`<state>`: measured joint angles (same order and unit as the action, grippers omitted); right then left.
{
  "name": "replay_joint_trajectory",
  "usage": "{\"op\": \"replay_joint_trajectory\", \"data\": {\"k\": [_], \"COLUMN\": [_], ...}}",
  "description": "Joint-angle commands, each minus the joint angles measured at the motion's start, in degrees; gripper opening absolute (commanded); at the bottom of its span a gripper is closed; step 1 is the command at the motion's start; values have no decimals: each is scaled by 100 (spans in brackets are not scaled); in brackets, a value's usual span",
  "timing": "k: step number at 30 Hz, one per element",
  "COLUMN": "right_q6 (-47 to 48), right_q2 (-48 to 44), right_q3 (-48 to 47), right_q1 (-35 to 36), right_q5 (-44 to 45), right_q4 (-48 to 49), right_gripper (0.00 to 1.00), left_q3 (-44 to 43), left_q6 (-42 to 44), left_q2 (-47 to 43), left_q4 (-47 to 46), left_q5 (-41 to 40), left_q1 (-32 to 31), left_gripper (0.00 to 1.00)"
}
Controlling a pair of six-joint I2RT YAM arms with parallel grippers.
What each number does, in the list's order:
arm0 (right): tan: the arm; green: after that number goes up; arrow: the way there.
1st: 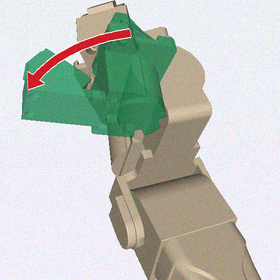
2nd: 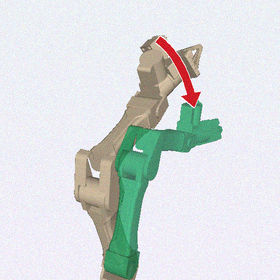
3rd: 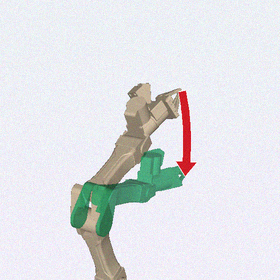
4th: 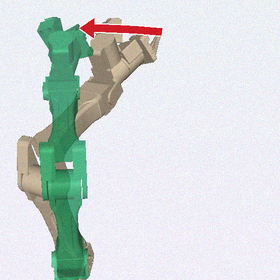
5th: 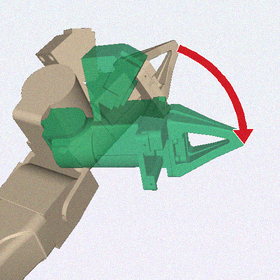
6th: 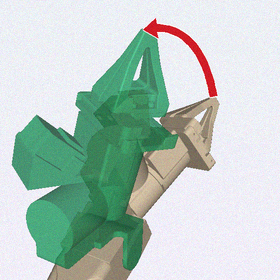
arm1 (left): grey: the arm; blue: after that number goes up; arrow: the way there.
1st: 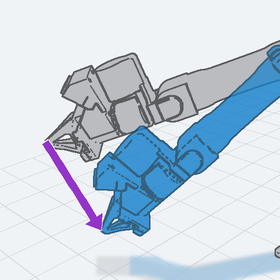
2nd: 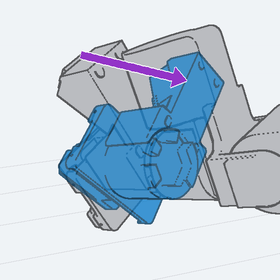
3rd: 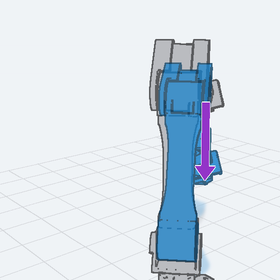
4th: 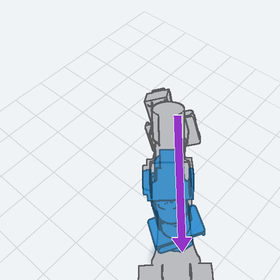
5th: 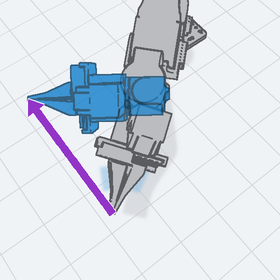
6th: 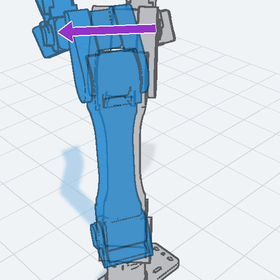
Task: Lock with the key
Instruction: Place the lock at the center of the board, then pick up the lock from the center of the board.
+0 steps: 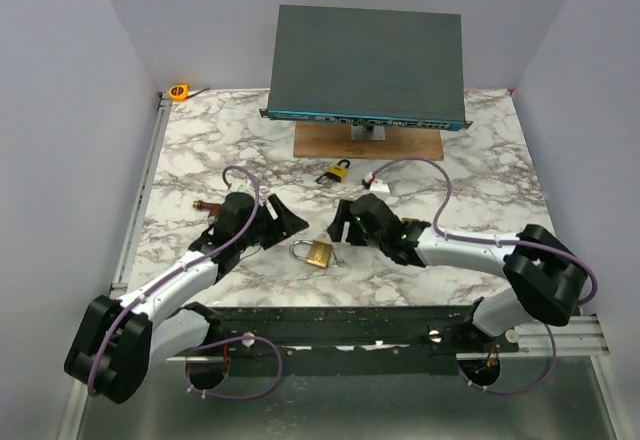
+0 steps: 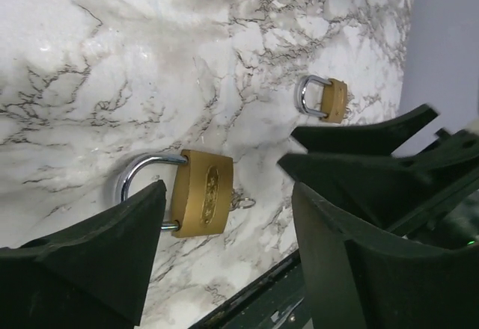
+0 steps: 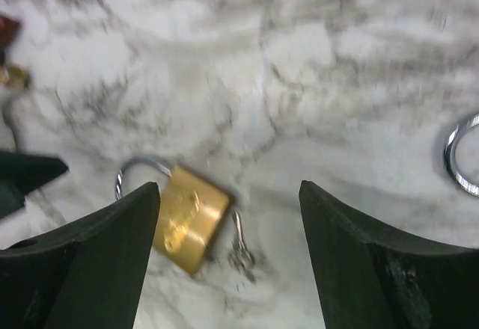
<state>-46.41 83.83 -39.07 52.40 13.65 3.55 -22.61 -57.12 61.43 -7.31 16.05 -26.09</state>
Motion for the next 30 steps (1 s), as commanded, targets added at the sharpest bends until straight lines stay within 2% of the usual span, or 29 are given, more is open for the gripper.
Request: {"op": "replay_joint_trajectory", "data": {"k": [1, 3, 6, 13, 17, 22, 30], "right_q6": [285, 513, 719, 458, 547, 434, 98], "right_q2": [680, 1159, 1830, 2894, 3277, 3397, 3819], "right_q3": [-1062, -1425, -1812, -2783, -3209, -3290, -3810], "right_q1": [-2, -23, -209, -428, -497, -606, -652], "right_q5": [1744, 2253, 2474, 2856, 2993, 2988, 3644], "right_q4": [-425, -490, -229, -144, -81, 180, -83], "right_gripper": [79, 82, 83, 79, 79, 81, 84], "left_q3": [-661, -953, -1276, -1911, -2051, -2056, -2125], "left_q6": [533, 689, 847, 1195, 1298, 1288, 1267], "left_q2": [-520, -743, -1112, -1553, -1742, -1962, -1977], "left_q4": [1343, 1759, 2185, 2949, 3183, 3262, 3244], "left_q5": [-678, -828, -859, -659, -539, -440, -196], "left_q1": [25, 25, 25, 25, 25, 33, 33], "left_gripper": [70, 70, 70, 70, 70, 69, 68]}}
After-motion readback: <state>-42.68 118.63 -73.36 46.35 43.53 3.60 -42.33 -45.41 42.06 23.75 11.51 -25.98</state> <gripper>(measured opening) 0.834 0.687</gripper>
